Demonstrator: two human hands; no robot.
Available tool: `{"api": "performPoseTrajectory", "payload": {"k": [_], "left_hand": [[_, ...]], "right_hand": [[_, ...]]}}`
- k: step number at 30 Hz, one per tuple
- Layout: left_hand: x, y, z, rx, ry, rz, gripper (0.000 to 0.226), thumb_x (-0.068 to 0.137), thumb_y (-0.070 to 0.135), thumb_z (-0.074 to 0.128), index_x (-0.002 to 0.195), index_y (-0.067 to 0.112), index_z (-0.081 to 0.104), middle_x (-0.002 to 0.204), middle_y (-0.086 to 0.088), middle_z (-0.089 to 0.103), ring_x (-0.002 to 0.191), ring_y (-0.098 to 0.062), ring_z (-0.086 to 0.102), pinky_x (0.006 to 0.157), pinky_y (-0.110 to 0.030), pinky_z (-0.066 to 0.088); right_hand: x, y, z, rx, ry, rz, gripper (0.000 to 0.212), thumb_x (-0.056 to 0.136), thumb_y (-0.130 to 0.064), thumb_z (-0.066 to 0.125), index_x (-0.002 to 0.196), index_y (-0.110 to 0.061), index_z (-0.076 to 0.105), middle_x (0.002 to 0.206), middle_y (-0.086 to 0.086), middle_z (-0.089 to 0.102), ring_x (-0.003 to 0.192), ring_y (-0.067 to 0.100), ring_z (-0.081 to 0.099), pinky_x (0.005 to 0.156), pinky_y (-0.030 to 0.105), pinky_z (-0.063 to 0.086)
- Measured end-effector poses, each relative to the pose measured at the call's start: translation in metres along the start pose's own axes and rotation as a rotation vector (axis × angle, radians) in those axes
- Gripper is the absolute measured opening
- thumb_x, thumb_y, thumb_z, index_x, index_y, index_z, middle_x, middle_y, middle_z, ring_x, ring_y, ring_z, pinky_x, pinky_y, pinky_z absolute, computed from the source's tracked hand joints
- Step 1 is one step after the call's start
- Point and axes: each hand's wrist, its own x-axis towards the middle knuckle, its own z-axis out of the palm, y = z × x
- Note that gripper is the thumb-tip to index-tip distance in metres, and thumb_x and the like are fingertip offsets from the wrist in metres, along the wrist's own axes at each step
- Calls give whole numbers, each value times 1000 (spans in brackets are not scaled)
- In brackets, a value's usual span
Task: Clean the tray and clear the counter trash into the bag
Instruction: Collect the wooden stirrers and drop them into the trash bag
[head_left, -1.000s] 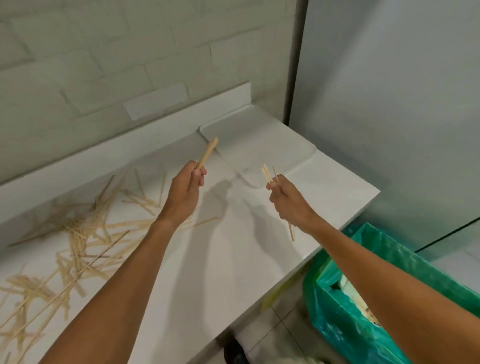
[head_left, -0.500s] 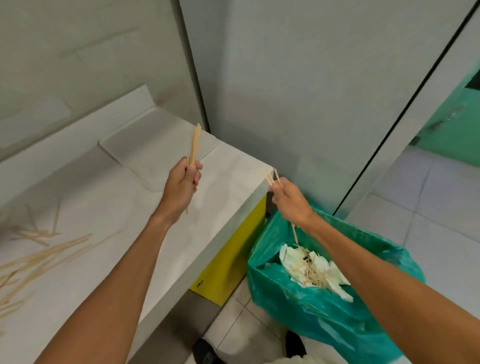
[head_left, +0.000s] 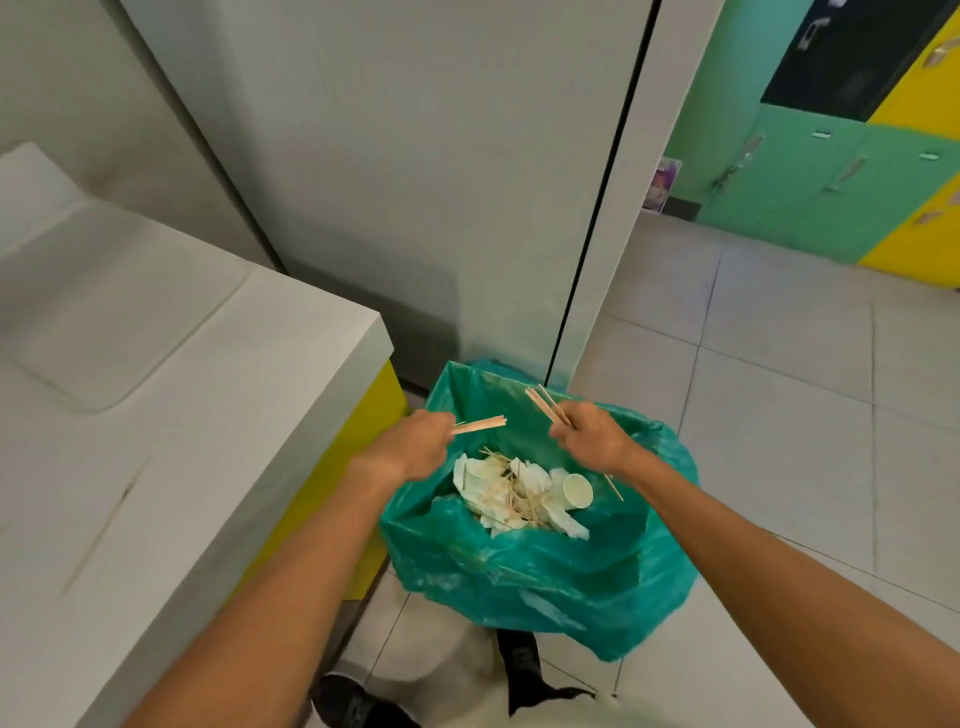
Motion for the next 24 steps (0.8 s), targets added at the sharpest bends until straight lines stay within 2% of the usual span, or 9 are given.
{"api": "performPoseTrajectory", "payload": {"k": [1,2,3,4,6,12,19,24], "left_hand": [[4,6,4,14,11,25,12,99,14,44,97,13,55,104,-12,62,90,-29,59,75,-43,48],[7,10,9,15,19,57,14,99,15,45,106,14,57,112,-11,62,99,-28,58,83,-44,48],[10,12,13,10,25,87,22,100,18,47,120,14,56,122,-9,58,110,-27,55,94,-43,46],[11,13,16,9,36,108,31,100,20,49,131,14,51,129,-8,54,120,-26,50,102,-42,42],[10,12,18,11,68,115,41,100,21,51,140,16,44,136,-5,49,129,-24,44,109,-42,36],[-10,-11,12,-105,236,101,41,98,24,55,138,21,47,135,-1,49,129,-21,43,110,-39,36],[-84,-77,-13,-262,539,-6,36,96,19,59,132,19,54,128,-1,54,119,-17,48,106,-34,39],[-152,-128,-20,-315,679,-179,34,97,22,58,132,23,54,130,4,52,120,-14,46,104,-28,37]], "right_hand": [[0,6,-1,-2,-25,6,13,98,-15,51,87,-12,57,78,2,56,76,21,53,72,34,45],[1,11,-1,-4,-44,4,14,98,-18,52,106,-11,62,95,4,64,91,23,59,85,37,47],[1,16,-2,-11,-39,11,31,98,-20,54,128,-9,56,119,6,63,112,25,59,100,37,45],[0,18,-3,-20,-27,23,44,98,-21,55,140,-9,47,137,8,56,128,25,51,110,37,39],[1,20,-3,-32,-10,14,51,98,-20,56,145,-11,41,147,7,47,137,24,43,115,37,33],[12,-8,5,5,-60,-138,42,96,-18,60,137,-14,52,138,4,56,128,20,52,110,34,40],[24,-110,48,6,-83,-513,31,94,-14,62,124,-18,61,117,-5,63,103,5,59,83,10,43],[21,-184,97,-17,-136,-719,25,93,-13,62,117,-20,65,111,-5,65,97,7,61,88,19,48]]}}
